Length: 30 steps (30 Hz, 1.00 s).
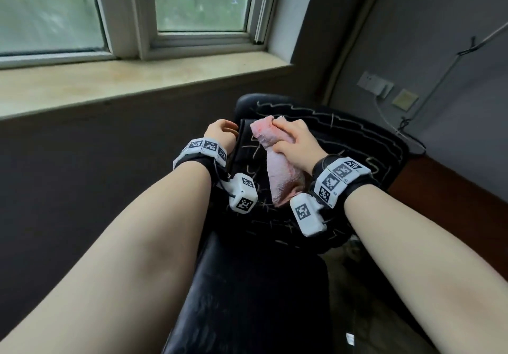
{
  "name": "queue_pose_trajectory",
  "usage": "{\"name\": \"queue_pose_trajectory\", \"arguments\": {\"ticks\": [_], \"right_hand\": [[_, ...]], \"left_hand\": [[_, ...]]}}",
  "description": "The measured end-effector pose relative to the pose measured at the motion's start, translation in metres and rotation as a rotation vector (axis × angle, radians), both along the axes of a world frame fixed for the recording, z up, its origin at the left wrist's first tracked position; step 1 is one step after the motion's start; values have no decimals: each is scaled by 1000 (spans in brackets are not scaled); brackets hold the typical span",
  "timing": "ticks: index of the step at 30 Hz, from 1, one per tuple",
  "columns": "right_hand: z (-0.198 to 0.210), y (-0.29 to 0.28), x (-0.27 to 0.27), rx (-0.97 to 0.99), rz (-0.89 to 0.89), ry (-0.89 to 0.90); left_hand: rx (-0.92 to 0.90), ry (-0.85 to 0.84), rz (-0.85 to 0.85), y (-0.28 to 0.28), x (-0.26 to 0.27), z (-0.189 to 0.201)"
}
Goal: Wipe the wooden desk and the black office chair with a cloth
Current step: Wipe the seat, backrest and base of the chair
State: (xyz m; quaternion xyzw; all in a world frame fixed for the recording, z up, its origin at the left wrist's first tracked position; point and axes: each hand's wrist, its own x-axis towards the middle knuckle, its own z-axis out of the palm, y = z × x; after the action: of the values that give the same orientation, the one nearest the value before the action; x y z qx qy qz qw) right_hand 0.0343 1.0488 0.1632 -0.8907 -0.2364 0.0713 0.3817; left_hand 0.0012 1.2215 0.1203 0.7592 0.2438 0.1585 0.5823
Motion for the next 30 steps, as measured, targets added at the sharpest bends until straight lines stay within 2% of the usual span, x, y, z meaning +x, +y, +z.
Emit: {"name": "queue_pose_trajectory", "arguments": {"ticks": [8, 11, 15, 18, 20, 23, 26, 30], "right_hand": [[19, -10, 0, -6, -230, -69], [20, -6, 13, -30, -243, -108], [23, 10, 38, -193, -196, -206], [25, 25, 54, -277, -179, -273], [26, 37, 64, -325, -191, -299], [25, 56, 78, -328, -215, -313], [25, 73, 86, -331, -179, -351], [28, 92, 94, -356, -144, -401]], "left_hand": [[100, 91, -133, 18, 25, 42], [114, 108, -163, 18, 41, 48], [92, 99, -150, 18, 63, 52], [12, 137, -156, 21, 80, 58], [-116, 160, -151, 26, 91, 58], [-324, 119, -60, 34, 104, 52], [-462, 54, -53, 41, 111, 43], [-550, 7, -109, 51, 107, 39]]}}
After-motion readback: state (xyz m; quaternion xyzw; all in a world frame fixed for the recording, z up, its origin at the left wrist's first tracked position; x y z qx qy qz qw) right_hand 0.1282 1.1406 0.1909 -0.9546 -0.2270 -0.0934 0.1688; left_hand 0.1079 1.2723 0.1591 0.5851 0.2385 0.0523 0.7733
